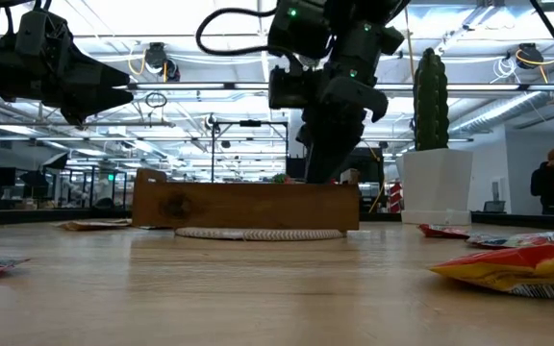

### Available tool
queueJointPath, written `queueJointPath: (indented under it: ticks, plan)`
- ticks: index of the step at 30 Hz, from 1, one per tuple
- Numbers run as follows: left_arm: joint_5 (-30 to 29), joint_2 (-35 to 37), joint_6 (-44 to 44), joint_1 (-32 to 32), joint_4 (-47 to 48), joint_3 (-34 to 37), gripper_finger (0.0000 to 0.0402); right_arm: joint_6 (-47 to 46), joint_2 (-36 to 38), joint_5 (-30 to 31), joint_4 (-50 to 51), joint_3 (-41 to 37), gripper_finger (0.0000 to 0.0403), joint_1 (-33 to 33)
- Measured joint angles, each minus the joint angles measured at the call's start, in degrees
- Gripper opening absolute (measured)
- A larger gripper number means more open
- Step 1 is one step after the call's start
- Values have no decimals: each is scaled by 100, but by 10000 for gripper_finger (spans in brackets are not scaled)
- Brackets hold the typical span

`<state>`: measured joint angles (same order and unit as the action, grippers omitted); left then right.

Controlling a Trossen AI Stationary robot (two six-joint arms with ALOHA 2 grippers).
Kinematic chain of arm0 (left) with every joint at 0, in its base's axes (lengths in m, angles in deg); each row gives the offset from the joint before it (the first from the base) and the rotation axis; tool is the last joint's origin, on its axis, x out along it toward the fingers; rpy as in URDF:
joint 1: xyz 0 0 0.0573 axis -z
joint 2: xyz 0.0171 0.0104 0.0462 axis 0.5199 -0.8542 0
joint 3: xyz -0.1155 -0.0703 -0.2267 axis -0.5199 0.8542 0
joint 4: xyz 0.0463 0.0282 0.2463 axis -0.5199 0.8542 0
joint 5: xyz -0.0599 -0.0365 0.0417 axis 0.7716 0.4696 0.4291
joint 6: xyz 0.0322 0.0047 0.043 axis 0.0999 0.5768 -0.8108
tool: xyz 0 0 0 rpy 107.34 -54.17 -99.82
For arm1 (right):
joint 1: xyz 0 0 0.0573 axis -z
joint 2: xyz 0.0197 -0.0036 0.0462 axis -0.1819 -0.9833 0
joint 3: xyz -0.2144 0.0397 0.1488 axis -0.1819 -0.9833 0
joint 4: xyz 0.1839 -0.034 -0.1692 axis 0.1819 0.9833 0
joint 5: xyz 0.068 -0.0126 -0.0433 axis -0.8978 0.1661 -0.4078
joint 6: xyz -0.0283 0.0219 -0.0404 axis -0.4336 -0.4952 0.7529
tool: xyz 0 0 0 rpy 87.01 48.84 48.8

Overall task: Pick & Place Tea
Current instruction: Put the red tea bag into the right section of the wood organizer

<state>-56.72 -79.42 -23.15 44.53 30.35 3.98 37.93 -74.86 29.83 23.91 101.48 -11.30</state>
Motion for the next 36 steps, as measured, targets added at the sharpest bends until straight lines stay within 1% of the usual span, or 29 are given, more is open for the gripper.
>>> queueJointPath:
  ticks: [5, 9, 12, 18, 22, 27, 33, 36]
  plan:
    - [2, 0, 0, -1, 2, 2, 239, 15, -241, -17, 84, 11, 0, 2]
    - [2, 0, 0, -1, 2, 0, 239, 13, -374, -144, 103, 31, 0, 7]
    - [1, 0, 0, 0, 2, 0, 239, 22, -403, -74, 196, 35, 0, 7]
    - [2, 0, 0, -1, 2, 1, 239, 63, -425, 649, 262, 20, 0, -11]
    - [1, 0, 0, 0, 1, 2, 239, 56, -425, 909, 291, 13, 0, -29]
    - [0, 0, 0, 1, 1, 1, 239, 67, -434, 1617, 291, 9, 0, -111]
    - [0, 0, 0, 1, 2, -1, 239, 61, -434, 1728, 274, 7, 0, -186]
    - [0, 0, 0, -1, 2, 2, 239, 70, -436, 2058, 261, 2, 0, -235]
